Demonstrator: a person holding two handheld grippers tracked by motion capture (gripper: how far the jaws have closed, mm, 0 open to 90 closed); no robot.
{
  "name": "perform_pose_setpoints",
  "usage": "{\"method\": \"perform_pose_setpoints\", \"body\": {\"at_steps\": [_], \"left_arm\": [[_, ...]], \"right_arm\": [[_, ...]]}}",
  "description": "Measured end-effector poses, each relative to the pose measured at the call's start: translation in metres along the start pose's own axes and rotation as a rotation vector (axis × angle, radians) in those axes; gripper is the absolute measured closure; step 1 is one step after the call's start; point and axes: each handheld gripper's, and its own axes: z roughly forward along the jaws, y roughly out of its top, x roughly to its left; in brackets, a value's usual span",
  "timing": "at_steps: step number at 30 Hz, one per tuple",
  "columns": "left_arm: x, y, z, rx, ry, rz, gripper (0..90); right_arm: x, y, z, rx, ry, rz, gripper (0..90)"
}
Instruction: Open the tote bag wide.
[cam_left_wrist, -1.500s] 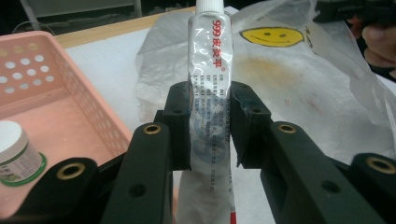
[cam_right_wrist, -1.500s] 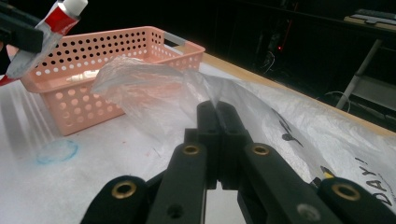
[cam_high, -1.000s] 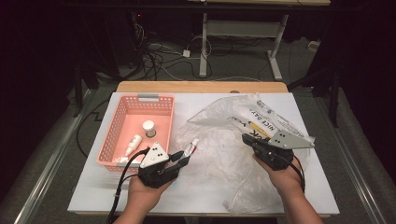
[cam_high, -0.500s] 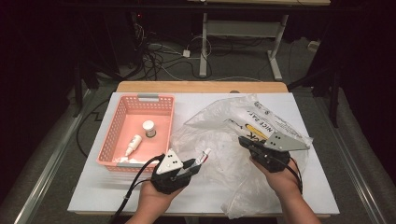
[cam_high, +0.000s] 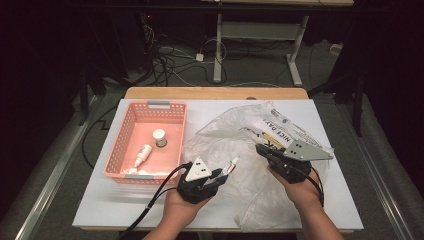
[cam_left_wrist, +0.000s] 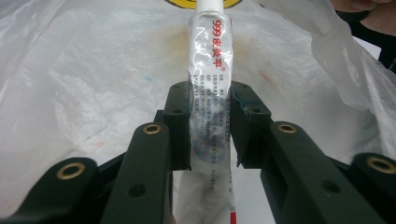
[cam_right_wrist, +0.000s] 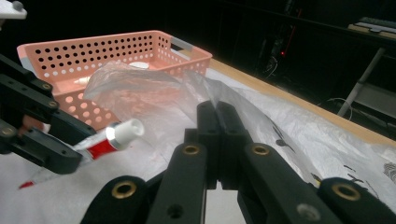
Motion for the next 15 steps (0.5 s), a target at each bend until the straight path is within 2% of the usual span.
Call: {"method": "perform_pose_setpoints", "body": {"at_steps": [4,7,15], "left_arm": [[0.000,0.006,0.013,-0.004,0.006,0.001,69.2],[0.001,0.011,0.022,0.000,-0.005,-0.012,69.2],[0.006,0.020,0.046,0.010,0.024,-0.007,69.2]], "right_arm": [[-0.001,0.001,-0.001,-0.007,-0.001,0.004,90.0],[-0.002,0.001,-0.001,-0.007,-0.002,0.007,90.0],[-0.006,0.001,-0.001,-0.013,-0.004,0.014,90.0]]}}
